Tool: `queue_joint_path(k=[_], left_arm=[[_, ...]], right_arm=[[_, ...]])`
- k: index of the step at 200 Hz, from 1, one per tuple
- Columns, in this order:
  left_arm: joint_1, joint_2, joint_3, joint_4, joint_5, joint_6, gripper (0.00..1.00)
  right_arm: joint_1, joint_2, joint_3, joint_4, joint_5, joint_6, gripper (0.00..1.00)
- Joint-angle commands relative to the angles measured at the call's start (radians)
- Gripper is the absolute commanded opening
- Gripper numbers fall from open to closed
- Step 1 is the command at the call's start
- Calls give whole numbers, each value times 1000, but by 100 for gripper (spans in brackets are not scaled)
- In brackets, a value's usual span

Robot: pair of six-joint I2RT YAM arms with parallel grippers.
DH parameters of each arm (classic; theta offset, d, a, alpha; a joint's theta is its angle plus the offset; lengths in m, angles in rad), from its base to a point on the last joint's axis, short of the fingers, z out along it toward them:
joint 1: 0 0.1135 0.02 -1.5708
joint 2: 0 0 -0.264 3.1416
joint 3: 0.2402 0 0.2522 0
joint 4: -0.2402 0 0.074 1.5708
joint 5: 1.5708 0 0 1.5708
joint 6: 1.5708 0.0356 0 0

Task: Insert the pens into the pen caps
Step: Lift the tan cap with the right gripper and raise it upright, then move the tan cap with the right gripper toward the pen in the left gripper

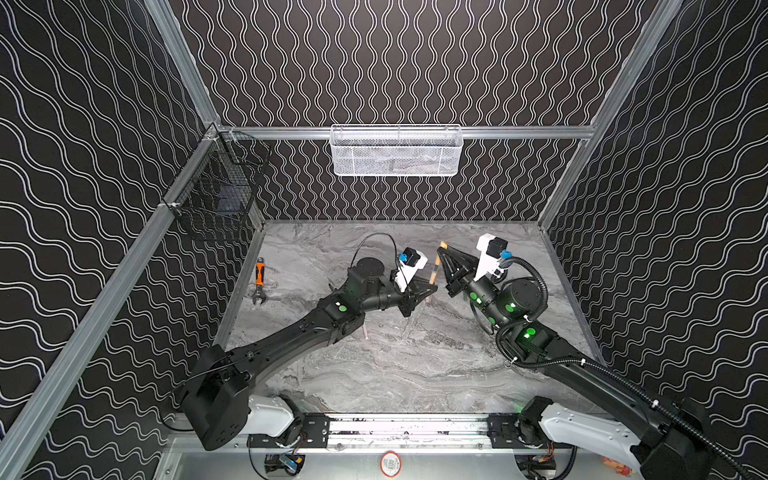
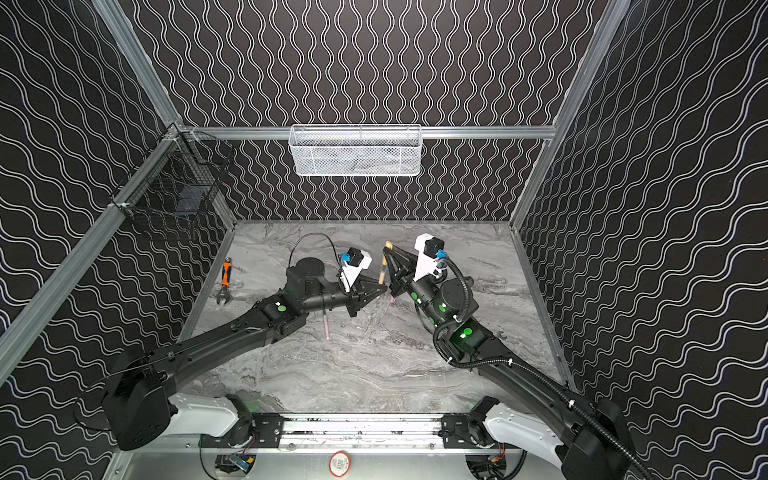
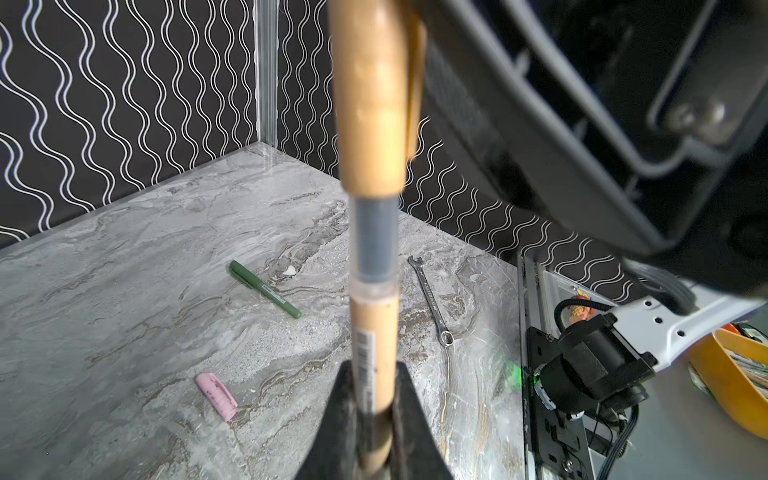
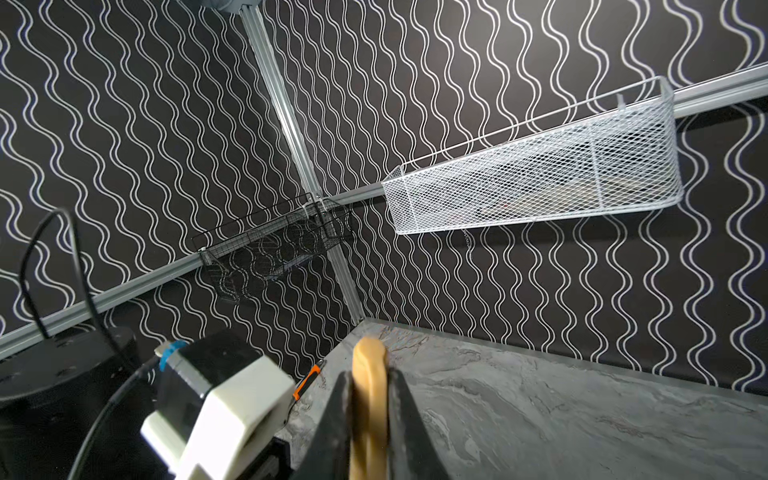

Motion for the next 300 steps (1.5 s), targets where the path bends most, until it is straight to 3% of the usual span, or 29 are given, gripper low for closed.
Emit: queue_joint_path(k=[1,26,114,174,190,199,226,269,300], left_arm=[[1,-4,-3,40,-8,8,0],[0,-2,-1,40,-7,6,0],[1,-5,-3,33,-45,14,0],[-1,-42,-4,-32,-286,89,0],[-1,-52,-1,-51,-336,128,0],[-2,-54,1,-61,-350,141,0],[-1,-48,13,-74,-302,147,0],[-1,-46,14,-70,-253,134,0],[-1,-48,11,-62,-231,131,0]], right_arm=[[0,-7,-14,9,12,14,17],[2,-3,-20,17,-4,23,18],[32,-74,-17,-103,-8,26,37],[31,-149,-32,-361,106,75,55],[32,-149,-8,-419,39,-4,54],[31,-142,28,-463,45,34,50],[14,-96,181,-604,-67,-33,49],[-94,-3,312,-606,-274,-65,50],[-128,77,366,-585,-379,-55,45]])
